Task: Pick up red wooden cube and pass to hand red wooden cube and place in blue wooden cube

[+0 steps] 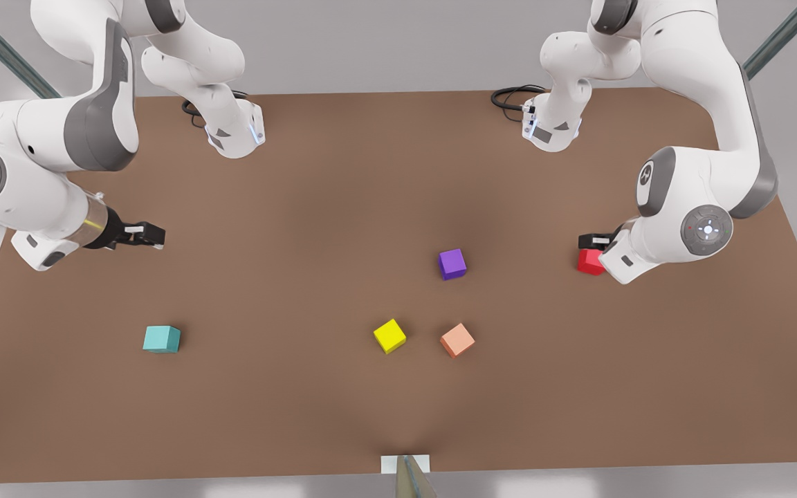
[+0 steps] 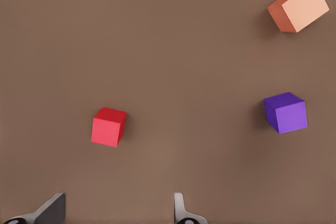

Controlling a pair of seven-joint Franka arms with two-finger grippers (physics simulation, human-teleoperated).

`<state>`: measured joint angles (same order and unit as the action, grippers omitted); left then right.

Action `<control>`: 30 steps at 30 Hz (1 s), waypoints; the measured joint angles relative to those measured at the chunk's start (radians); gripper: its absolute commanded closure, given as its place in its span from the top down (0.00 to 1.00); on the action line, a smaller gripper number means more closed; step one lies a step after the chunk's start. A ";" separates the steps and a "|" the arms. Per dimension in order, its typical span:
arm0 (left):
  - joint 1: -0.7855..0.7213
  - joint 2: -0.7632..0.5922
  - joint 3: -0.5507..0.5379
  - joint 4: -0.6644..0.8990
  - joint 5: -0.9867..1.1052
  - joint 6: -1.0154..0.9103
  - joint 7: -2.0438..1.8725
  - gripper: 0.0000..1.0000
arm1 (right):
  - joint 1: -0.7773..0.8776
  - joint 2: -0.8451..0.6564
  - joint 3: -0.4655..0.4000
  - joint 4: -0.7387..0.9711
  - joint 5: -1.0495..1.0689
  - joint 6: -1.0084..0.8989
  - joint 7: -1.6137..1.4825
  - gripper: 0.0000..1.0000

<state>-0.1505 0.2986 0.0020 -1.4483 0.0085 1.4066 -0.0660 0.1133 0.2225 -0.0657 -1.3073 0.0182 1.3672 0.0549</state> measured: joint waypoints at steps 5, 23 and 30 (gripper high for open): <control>0.007 0.064 0.057 -0.103 0.001 0.092 0.006 1.00 | 0.000 0.004 0.000 0.000 0.001 0.008 -0.004 1.00; 0.059 0.056 0.134 -0.666 0.003 0.743 0.288 1.00 | 0.002 0.009 0.001 -0.009 -0.008 0.009 -0.019 1.00; 0.071 0.099 0.137 -0.691 0.002 0.776 0.315 1.00 | -0.002 0.010 -0.010 0.003 -0.001 0.004 -0.040 1.00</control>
<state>-0.0792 0.3973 0.1394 -2.1395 0.0103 2.1824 0.2495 0.1112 0.2321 -0.0754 -1.3046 0.0167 1.3714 0.0152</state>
